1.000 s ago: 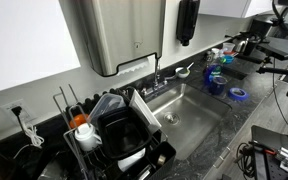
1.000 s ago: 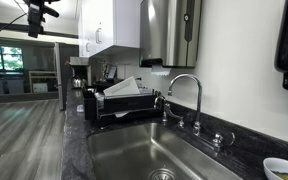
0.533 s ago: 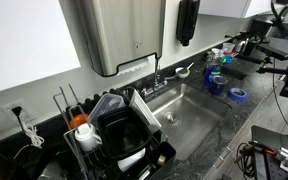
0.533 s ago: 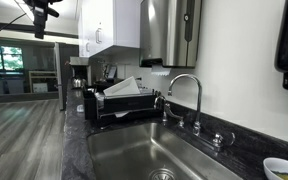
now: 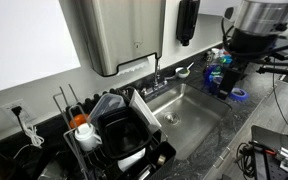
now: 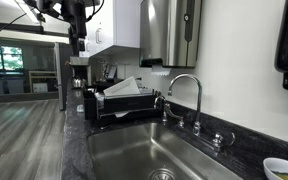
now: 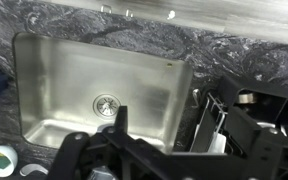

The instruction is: Pick up the black plate from the dish rack and put it in the sink.

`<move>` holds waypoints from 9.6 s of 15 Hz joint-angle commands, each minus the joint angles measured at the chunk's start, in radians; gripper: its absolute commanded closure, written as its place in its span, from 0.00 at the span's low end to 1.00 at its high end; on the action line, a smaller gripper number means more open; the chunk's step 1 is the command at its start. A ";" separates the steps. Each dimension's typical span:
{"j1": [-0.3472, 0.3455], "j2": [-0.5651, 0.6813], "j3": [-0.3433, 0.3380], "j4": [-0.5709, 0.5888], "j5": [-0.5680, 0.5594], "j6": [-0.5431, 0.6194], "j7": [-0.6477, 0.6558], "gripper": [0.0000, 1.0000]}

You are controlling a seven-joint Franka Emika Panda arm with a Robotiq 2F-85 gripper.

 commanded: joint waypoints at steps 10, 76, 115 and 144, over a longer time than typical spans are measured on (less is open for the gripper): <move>0.091 0.424 -0.038 0.376 0.118 0.087 0.217 0.00; 0.262 0.479 -0.119 0.434 0.026 0.081 0.521 0.98; 0.000 0.432 -0.261 0.103 0.083 0.131 -0.122 0.93; -0.175 0.728 -0.363 0.153 0.074 0.399 -0.484 0.98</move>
